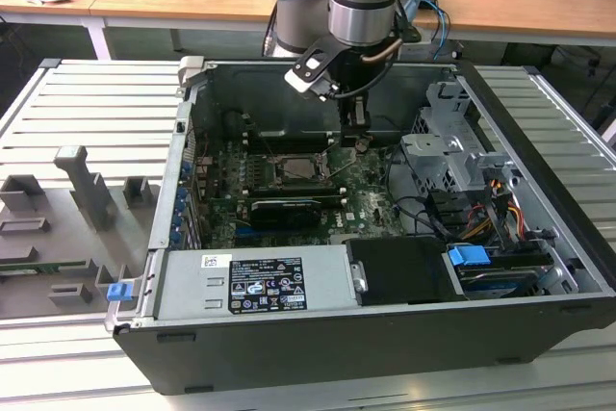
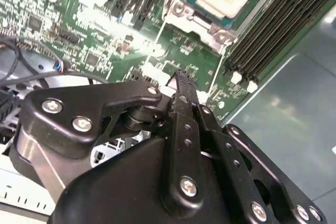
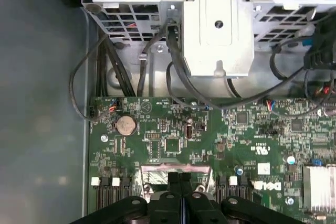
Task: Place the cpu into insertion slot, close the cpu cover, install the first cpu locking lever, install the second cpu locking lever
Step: 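Close the cpu cover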
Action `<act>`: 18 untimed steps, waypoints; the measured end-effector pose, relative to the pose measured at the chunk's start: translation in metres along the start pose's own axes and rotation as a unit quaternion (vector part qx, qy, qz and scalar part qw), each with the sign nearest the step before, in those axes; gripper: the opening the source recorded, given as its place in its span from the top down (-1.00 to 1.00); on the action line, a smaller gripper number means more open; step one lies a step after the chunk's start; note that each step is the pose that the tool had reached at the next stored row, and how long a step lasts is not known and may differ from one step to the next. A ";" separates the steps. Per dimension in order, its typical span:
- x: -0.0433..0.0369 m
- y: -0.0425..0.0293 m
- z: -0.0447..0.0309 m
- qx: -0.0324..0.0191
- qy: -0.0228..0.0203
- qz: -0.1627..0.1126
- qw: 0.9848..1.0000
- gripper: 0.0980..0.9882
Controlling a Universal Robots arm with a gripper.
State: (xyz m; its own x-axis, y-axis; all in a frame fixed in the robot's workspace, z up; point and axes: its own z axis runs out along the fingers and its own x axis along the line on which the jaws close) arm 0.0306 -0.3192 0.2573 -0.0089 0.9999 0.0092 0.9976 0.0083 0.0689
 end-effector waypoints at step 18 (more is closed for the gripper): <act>-0.0003 0.0239 0.0116 0.011 0.000 0.000 1.000 0.98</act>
State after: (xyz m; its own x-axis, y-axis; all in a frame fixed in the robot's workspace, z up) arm 0.0552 -0.3192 0.2473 -0.0086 0.9999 0.0096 0.9988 0.0081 0.0479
